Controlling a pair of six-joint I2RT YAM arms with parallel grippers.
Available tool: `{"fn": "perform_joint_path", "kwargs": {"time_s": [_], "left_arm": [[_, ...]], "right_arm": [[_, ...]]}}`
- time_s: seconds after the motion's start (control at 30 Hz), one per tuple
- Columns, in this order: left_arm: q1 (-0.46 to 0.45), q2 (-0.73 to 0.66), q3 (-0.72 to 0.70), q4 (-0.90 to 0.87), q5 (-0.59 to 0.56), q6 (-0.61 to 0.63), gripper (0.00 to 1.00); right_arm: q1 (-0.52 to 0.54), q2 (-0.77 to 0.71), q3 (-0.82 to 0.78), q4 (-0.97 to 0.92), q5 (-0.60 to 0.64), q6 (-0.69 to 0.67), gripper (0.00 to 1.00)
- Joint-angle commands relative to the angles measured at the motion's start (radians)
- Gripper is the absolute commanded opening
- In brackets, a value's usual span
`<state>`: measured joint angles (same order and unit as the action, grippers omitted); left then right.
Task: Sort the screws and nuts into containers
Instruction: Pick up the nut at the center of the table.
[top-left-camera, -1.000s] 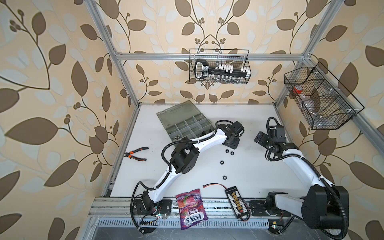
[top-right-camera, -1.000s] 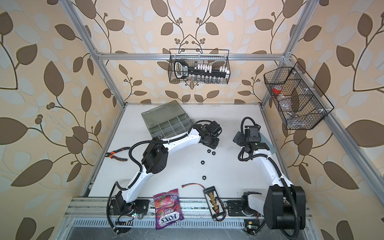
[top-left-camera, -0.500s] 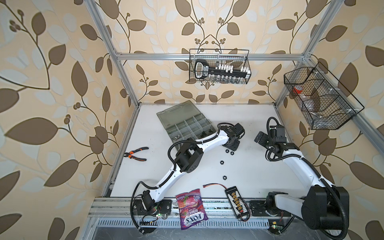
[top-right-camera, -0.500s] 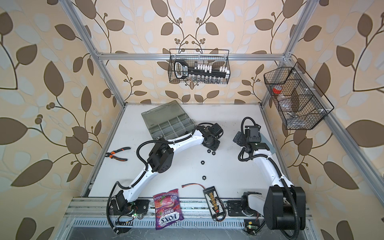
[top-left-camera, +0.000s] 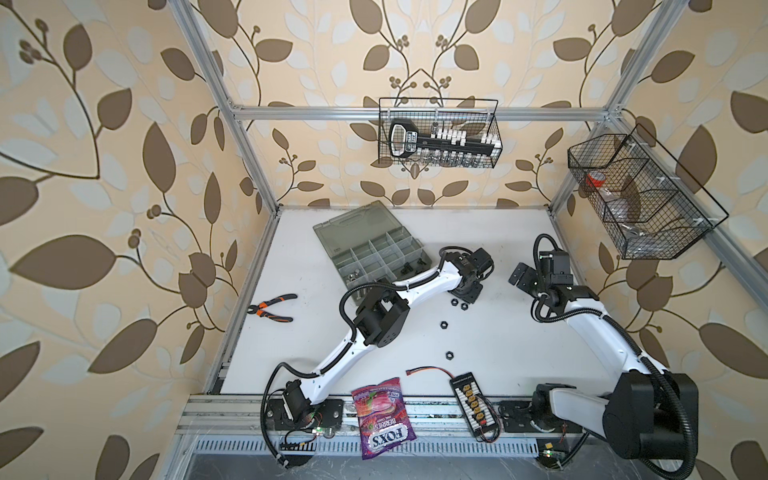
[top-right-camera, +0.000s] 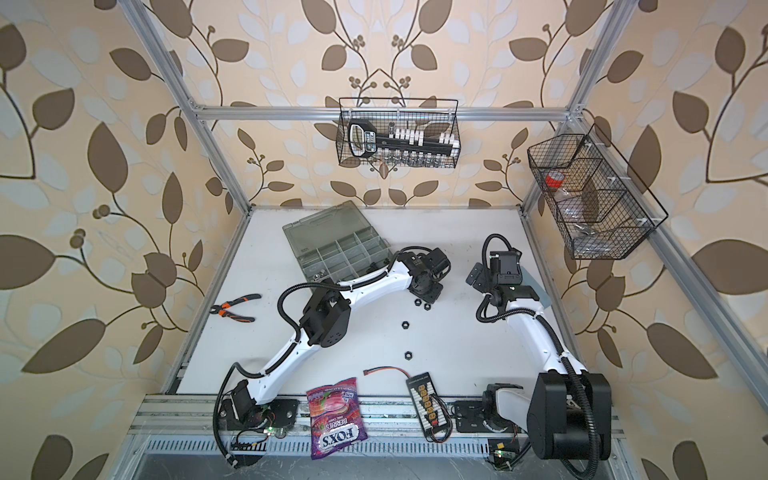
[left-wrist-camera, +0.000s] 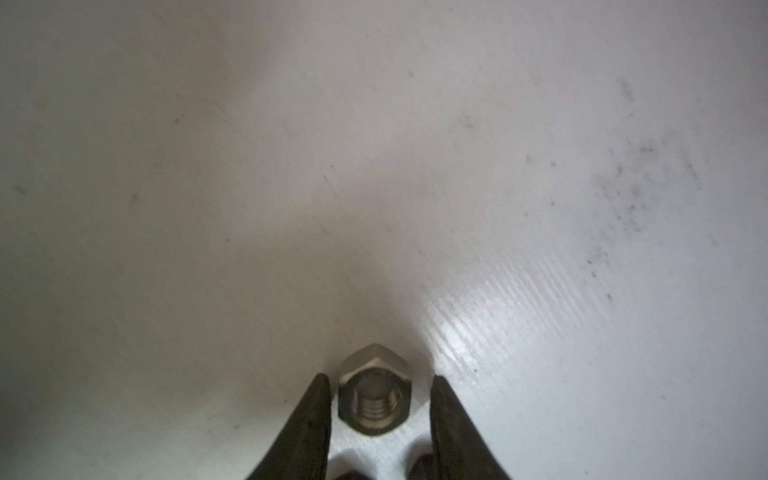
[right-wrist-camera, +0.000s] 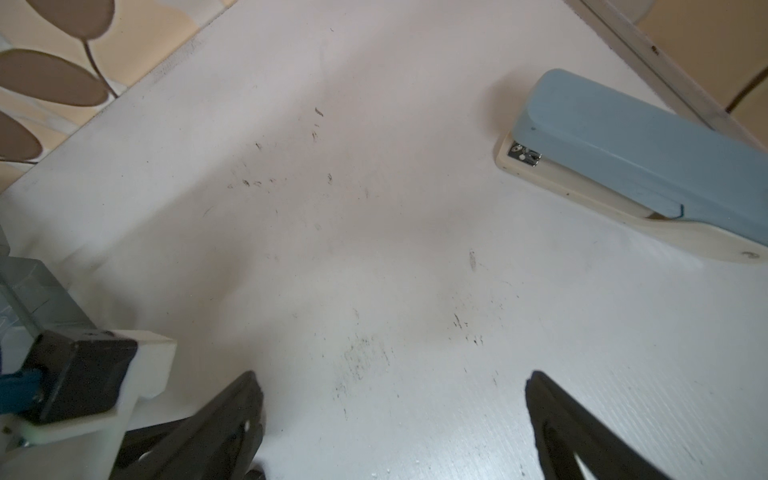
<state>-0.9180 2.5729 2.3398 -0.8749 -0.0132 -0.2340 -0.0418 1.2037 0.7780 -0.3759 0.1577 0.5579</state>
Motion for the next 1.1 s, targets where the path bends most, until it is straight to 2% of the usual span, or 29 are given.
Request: {"fn": "perform_joint_path", "kwargs": {"time_s": [0.0, 0.17, 0.23, 0.37, 0.53, 0.7, 1.07], "left_arm": [[-0.014, 0.036, 0.036, -0.077, -0.019, 0.034, 0.39], [-0.018, 0.055, 0.051, -0.092, -0.022, 0.046, 0.37], [-0.019, 0.059, 0.059, -0.102, -0.029, 0.051, 0.3], [-0.019, 0.058, 0.058, -0.113, -0.059, 0.059, 0.29], [-0.019, 0.021, 0.017, -0.087, -0.092, 0.055, 0.25], [-0.011, -0.086, -0.096, -0.028, -0.167, 0.039, 0.18], [0.078, -0.398, -0.408, 0.097, -0.201, -0.031, 0.16]], "right_arm": [[-0.005, -0.009, -0.005, -0.001, -0.005, 0.013, 1.0], [-0.005, -0.009, -0.002, 0.0, -0.01, 0.012, 1.0], [-0.005, -0.009, -0.001, -0.001, -0.009, 0.012, 1.0], [-0.004, -0.007, 0.001, 0.001, -0.013, 0.012, 1.0], [-0.005, -0.007, 0.0, 0.0, -0.019, 0.013, 0.99], [-0.005, -0.013, 0.0, 0.003, -0.023, 0.008, 1.0], [-0.005, -0.016, -0.003, 0.012, -0.047, 0.006, 0.99]]}}
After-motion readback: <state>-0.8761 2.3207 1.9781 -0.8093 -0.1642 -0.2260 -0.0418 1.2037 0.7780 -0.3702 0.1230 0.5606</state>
